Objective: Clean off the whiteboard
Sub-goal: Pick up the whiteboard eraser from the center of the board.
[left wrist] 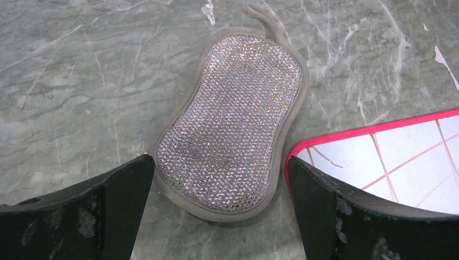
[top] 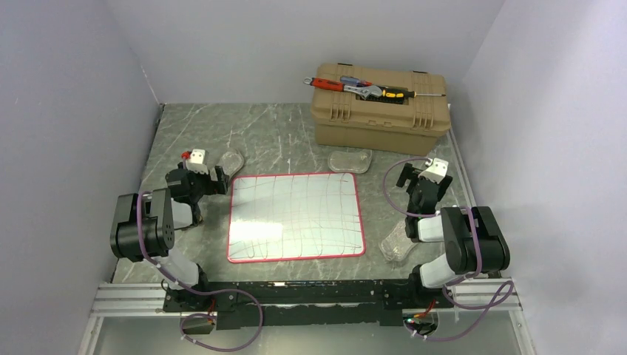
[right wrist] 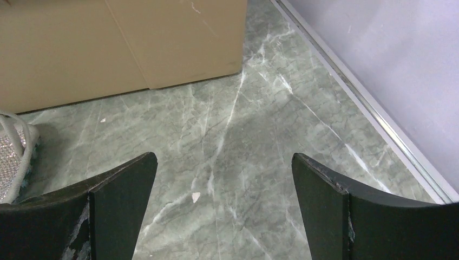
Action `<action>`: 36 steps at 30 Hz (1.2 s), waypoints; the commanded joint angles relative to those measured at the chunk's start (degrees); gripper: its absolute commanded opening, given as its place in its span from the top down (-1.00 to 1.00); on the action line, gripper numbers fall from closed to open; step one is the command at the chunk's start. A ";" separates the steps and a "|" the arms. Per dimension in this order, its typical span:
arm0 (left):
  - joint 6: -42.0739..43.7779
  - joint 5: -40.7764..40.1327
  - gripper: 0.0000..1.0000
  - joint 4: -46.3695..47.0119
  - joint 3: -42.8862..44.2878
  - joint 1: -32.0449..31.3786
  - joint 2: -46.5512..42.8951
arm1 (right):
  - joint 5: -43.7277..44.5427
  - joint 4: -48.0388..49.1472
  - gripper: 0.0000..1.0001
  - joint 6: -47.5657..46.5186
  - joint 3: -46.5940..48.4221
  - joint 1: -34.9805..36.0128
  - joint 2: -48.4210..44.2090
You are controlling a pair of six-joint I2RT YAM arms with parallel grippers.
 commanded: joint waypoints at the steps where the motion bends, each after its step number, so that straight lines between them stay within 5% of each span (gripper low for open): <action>1: 0.33 1.20 -0.98 0.95 0.59 0.25 -0.33 | -0.47 1.64 -0.99 0.65 -0.22 -0.08 -1.11; 14: -0.88 -1.12 -0.98 -0.70 1.31 0.30 -1.70 | 0.11 -0.08 -0.99 0.52 -0.05 -0.03 -3.12; 21: 0.33 0.48 -0.98 -34.04 17.52 0.24 -7.21 | 8.88 -22.69 -0.99 7.22 6.87 0.33 -14.43; 25: 0.61 1.52 -0.98 -40.13 20.52 0.30 -9.63 | 7.69 -19.57 -0.99 10.30 2.60 0.36 -21.54; 30: 1.30 1.99 -0.98 -48.87 24.61 0.43 -12.54 | -3.21 -34.17 -0.99 10.65 8.19 0.33 -28.98; 33: 2.38 2.79 -0.98 -56.82 29.57 0.48 -12.87 | 5.99 -51.22 -0.99 39.01 13.14 0.06 -30.57; 36: 2.88 3.31 -0.98 -64.29 34.63 0.43 -11.96 | -7.48 -50.26 -0.99 40.27 14.72 -2.52 -30.94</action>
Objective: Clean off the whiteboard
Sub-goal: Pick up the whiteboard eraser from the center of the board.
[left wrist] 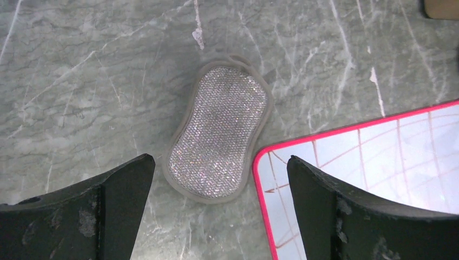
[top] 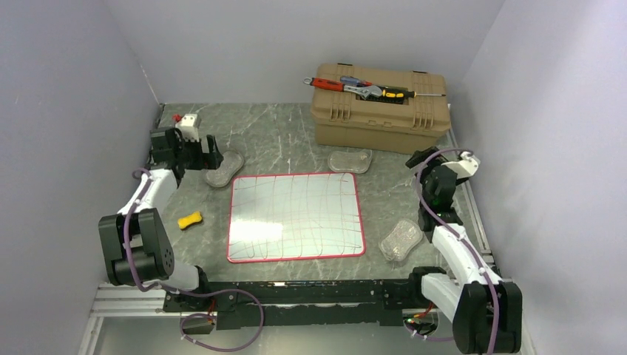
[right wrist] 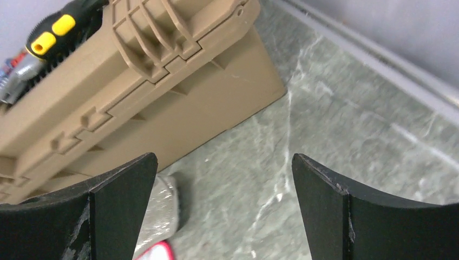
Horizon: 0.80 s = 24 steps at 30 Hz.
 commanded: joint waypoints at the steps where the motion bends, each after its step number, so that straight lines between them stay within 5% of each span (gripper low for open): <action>1: 2.28 2.93 -0.98 -14.37 8.85 0.27 -0.65 | -11.34 -13.04 -0.99 14.11 6.56 -1.99 -0.02; 3: 2.77 3.86 -0.98 -17.49 10.75 0.23 0.10 | -13.00 -22.64 -0.99 12.36 13.17 1.44 5.41; 6: 4.10 6.68 -0.98 -20.21 12.16 0.19 0.72 | -3.50 -34.26 -0.99 8.50 20.39 11.10 12.05; 9: 6.12 11.16 -0.98 -22.00 12.13 -0.59 1.33 | -1.65 -31.88 -0.99 5.76 20.42 17.28 14.63; 16: 9.52 10.84 -0.98 -27.04 13.33 -6.92 3.64 | -2.95 -27.35 -0.94 2.86 26.28 17.36 28.70; 24: 12.39 11.15 -0.98 -31.13 14.93 -7.26 4.23 | -2.13 -19.07 -0.43 -0.55 32.19 16.96 42.48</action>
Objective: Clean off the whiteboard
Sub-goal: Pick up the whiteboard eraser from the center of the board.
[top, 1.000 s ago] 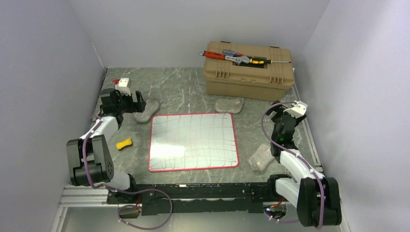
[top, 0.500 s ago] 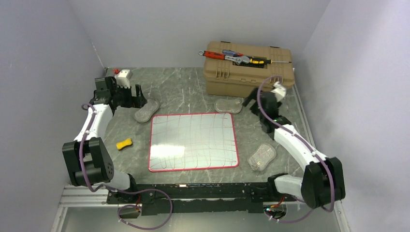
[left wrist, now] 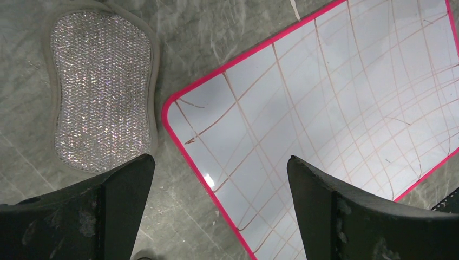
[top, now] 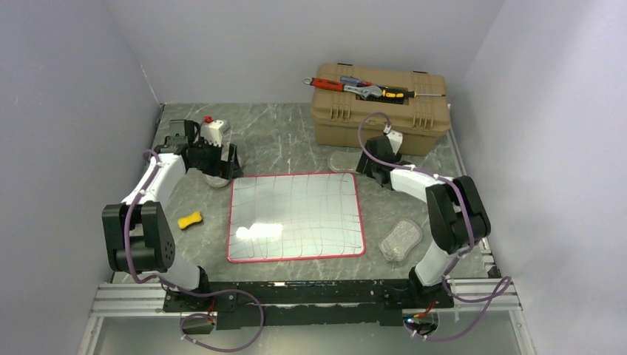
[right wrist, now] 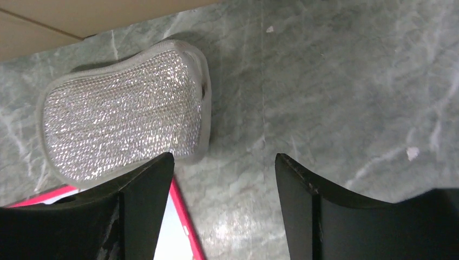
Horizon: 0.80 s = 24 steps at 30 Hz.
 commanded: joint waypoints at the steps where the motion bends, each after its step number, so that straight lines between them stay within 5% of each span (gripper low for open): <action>1: 3.19 1.76 -0.98 -3.08 2.65 0.25 0.08 | 2.27 6.68 -0.36 -2.78 4.56 -0.27 4.60; 14: 8.42 5.67 -0.98 -11.50 6.92 0.11 1.61 | 0.49 13.59 0.59 -3.27 6.36 -0.11 9.73; 24: 12.37 10.74 -0.98 -17.49 14.35 -1.04 -1.35 | -18.27 17.11 0.92 -12.49 0.97 3.75 -6.71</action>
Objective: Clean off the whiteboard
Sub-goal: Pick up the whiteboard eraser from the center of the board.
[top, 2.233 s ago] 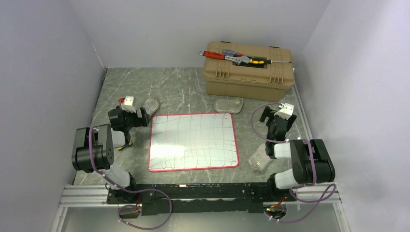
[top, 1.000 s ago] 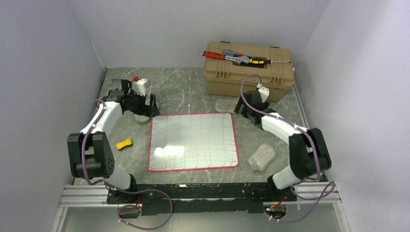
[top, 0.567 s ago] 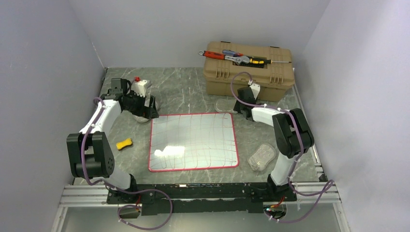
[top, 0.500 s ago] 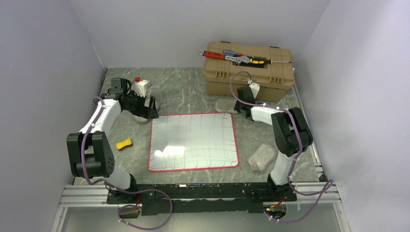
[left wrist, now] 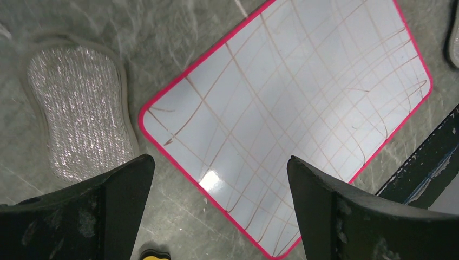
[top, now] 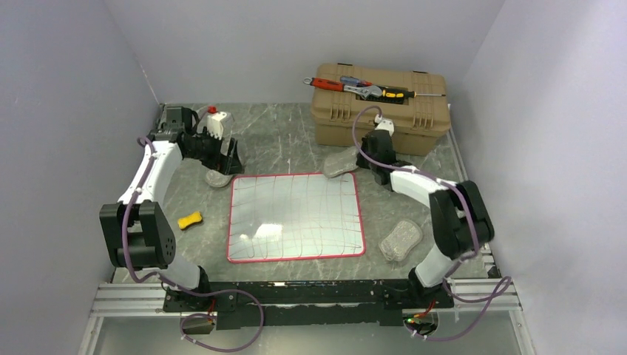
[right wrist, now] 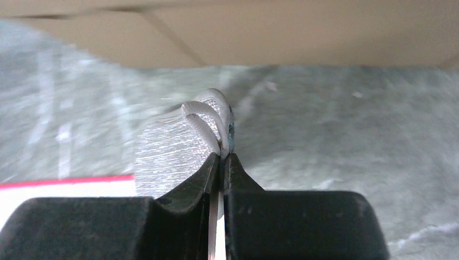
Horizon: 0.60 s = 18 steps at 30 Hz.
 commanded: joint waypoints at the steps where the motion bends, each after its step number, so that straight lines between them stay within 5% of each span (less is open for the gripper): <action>1: 4.39 4.84 -0.98 -3.31 4.42 -1.13 -3.92 | -14.17 5.03 0.93 -8.06 -0.57 3.71 -11.40; 11: 15.41 16.22 -0.98 -12.59 8.11 -2.74 -12.54 | -34.60 -6.04 0.97 -24.40 5.89 15.96 -25.29; 18: 10.71 22.36 -0.98 -10.73 3.98 -6.36 -17.99 | -32.90 -11.35 0.95 -32.19 14.41 26.36 -22.41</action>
